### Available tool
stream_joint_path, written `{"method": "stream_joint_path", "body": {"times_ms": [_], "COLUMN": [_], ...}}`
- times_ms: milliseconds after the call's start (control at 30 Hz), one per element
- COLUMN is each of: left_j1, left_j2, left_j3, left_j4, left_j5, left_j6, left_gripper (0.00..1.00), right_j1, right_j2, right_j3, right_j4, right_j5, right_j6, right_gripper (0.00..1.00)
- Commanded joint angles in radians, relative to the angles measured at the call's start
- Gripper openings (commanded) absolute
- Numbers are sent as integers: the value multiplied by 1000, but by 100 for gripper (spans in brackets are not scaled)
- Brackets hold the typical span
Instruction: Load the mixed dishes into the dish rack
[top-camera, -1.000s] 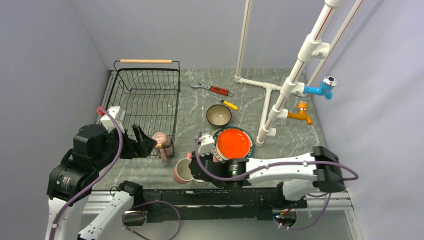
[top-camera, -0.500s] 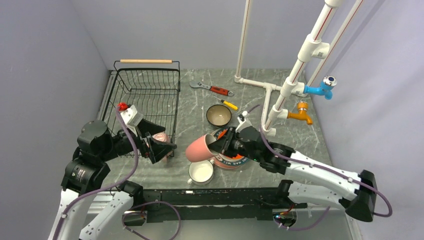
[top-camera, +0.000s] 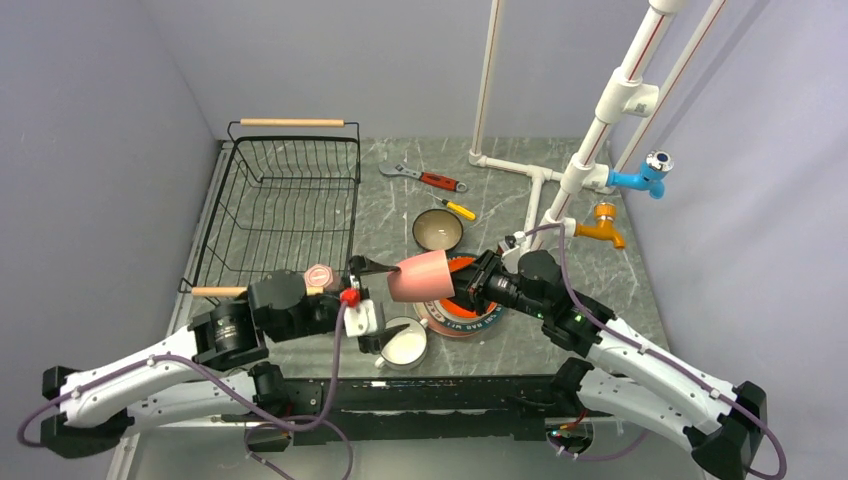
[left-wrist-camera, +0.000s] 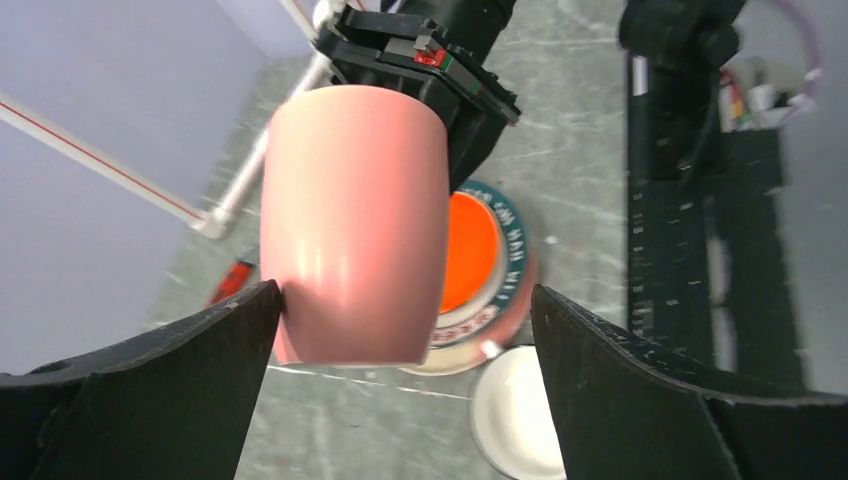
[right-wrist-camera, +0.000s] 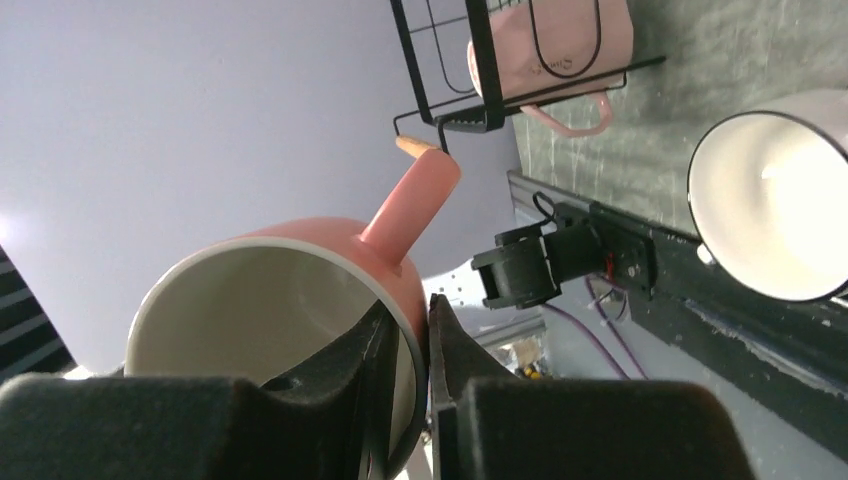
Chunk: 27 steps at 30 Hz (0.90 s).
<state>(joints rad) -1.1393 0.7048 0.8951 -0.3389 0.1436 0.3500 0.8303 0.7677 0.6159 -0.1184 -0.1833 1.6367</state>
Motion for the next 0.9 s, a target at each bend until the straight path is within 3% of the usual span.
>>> {"method": "stream_joint_path", "body": {"times_ms": [0, 200, 633, 767, 867], "left_j1": [-148, -243, -240, -235, -191], "left_j2": [0, 34, -88, -114, -138], "left_j3": [-46, -134, -200, -225, -231], "left_j4": [181, 328, 368, 420, 414], "left_j5": [-249, -420, -411, -419, -328], "left_j6": [262, 375, 276, 279, 284], "left_gripper": [99, 99, 99, 99, 99], "right_j1": [-16, -18, -19, -19, -19], "right_j2": [28, 50, -4, -12, 4], "right_j3": [26, 8, -26, -79, -74], "right_j4": [256, 360, 402, 516, 512], "right_j5": [-177, -235, -252, -265, -313], "right_j6": [148, 179, 165, 214, 210], "right_gripper": [0, 0, 0, 0, 0]}}
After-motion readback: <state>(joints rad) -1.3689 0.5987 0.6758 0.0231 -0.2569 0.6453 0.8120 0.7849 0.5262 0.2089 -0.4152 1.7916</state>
